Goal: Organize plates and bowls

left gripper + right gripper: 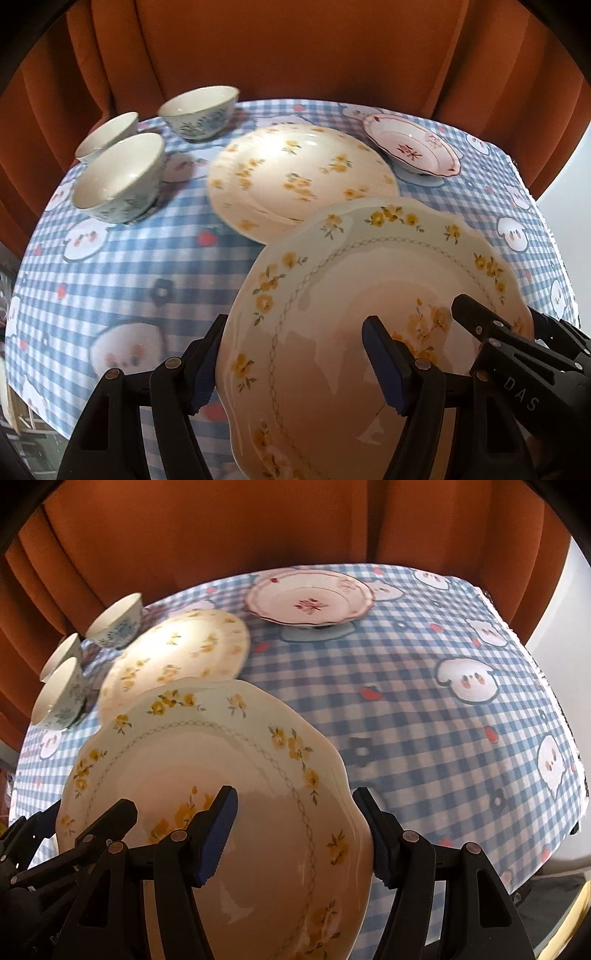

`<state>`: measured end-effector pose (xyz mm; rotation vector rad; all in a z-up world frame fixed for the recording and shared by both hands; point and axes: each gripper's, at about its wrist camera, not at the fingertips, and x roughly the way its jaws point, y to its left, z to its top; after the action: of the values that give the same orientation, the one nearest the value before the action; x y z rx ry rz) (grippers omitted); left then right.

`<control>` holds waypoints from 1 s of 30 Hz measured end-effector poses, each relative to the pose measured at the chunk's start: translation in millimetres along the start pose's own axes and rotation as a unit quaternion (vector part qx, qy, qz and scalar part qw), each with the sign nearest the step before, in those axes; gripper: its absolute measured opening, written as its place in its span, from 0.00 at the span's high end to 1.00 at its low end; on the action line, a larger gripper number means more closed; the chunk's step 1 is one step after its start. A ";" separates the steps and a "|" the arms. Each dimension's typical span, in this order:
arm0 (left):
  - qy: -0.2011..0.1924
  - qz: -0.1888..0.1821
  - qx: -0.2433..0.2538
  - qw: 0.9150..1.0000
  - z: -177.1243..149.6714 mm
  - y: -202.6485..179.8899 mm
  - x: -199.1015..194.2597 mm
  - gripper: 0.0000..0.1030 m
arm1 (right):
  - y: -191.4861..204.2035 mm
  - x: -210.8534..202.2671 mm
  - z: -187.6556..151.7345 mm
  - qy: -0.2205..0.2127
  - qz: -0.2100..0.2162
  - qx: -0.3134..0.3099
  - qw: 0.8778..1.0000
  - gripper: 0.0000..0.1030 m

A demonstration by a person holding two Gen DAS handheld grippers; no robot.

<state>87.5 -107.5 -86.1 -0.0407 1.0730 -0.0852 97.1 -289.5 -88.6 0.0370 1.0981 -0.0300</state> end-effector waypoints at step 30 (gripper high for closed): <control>-0.003 -0.016 -0.015 1.000 -12.4 174.0 -18.1 0.30 | 181.4 -5.0 -32.1 -0.021 -0.007 -0.006 1.000 0.34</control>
<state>76.7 67.5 -89.2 -0.0854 1.0677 -0.0978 74.0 -106.8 -96.0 0.0172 1.0564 -0.0374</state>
